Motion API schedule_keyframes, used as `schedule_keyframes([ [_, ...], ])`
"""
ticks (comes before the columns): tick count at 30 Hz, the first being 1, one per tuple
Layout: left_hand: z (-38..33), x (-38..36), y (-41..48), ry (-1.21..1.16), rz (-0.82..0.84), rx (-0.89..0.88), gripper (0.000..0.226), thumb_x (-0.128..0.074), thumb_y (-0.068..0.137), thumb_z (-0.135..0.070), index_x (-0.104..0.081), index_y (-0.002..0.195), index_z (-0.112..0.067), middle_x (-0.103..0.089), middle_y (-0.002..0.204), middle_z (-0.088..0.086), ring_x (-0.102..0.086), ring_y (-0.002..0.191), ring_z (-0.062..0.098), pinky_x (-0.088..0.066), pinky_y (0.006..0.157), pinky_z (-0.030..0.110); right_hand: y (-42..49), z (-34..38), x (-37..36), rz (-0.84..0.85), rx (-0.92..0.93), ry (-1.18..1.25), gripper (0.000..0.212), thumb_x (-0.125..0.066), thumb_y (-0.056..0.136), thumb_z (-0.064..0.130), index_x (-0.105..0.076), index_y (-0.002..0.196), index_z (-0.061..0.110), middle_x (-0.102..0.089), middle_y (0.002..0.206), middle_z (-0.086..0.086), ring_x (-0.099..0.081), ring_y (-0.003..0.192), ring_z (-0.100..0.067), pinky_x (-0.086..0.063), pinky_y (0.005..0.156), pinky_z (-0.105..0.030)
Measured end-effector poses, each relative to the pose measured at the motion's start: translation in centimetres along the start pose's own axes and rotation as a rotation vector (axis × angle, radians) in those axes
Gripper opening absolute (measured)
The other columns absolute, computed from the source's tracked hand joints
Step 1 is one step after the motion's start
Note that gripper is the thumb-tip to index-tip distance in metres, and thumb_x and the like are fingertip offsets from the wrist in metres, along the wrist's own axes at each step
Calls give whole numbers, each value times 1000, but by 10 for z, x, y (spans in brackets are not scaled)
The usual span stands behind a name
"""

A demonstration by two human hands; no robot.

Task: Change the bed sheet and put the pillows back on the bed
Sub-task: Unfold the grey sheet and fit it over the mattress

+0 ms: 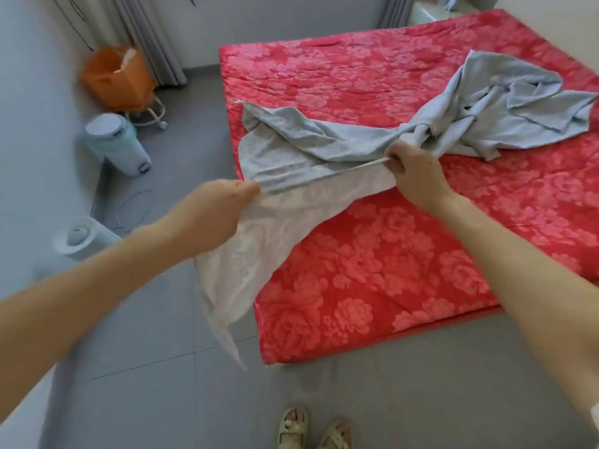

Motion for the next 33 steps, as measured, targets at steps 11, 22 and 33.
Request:
schedule_keyframes([
  [11, 32, 114, -39, -308, 76, -85, 36, -43, 84, -58, -67, 93, -33, -60, 73, -19, -59, 77, -2, -39, 69, 11, -113, 92, 78, 285, -29, 420, 28, -57, 91, 16, -51, 64, 12, -37, 55, 10, -34, 50, -1, -29, 51, -13],
  [22, -35, -41, -130, -1072, 1074, 188, 33, -50, 97, -20, -63, 68, -27, -50, 61, -12, -45, 50, 1, -39, 48, 13, -183, 38, 41, 808, -395, 340, 37, -66, 87, 21, -52, 52, 16, -38, 54, 3, -34, 52, -9, -25, 53, -21],
  [33, -45, -206, -154, -429, 1403, 209, 23, -51, 96, -27, -62, 113, -16, -62, 89, -4, -63, 76, 20, -48, 70, 20, -260, 9, -67, 1198, -444, -242, 29, -55, 87, 37, -65, 69, 17, -60, 70, 2, -49, 59, -8, -33, 53, -21],
])
Point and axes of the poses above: each hand's wrist, its own y-axis towards the middle knuckle, its own x-axis out of the back of the hand, z = x × y, the point moved 5 cm from there along y, towards the middle knuckle
